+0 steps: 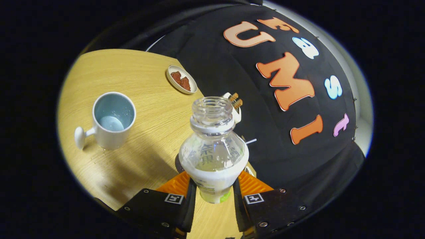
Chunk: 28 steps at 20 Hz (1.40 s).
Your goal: Take the bottle from table, then pour the juice into the cup, finally place the bottle on the coaster
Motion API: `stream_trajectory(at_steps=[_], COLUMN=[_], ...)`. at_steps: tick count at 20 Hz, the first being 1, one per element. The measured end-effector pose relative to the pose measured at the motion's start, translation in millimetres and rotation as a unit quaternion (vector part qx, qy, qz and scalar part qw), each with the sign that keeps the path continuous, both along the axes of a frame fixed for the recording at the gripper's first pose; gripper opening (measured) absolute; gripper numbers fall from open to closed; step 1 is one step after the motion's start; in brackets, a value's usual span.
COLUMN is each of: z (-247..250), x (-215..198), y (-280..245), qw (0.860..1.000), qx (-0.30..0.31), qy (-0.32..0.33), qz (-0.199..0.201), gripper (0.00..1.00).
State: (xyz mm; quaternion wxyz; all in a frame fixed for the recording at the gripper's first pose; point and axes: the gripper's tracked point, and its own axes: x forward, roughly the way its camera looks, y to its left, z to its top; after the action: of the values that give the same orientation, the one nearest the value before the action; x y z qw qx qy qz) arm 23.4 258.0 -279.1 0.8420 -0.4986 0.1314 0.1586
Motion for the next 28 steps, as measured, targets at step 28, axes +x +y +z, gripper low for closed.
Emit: stream_trajectory(at_steps=[28], z=[5.4], x=[24.6], y=[65.5], qw=[0.936], qx=[-0.281], qy=[-0.134], qz=[0.165], gripper=[0.52])
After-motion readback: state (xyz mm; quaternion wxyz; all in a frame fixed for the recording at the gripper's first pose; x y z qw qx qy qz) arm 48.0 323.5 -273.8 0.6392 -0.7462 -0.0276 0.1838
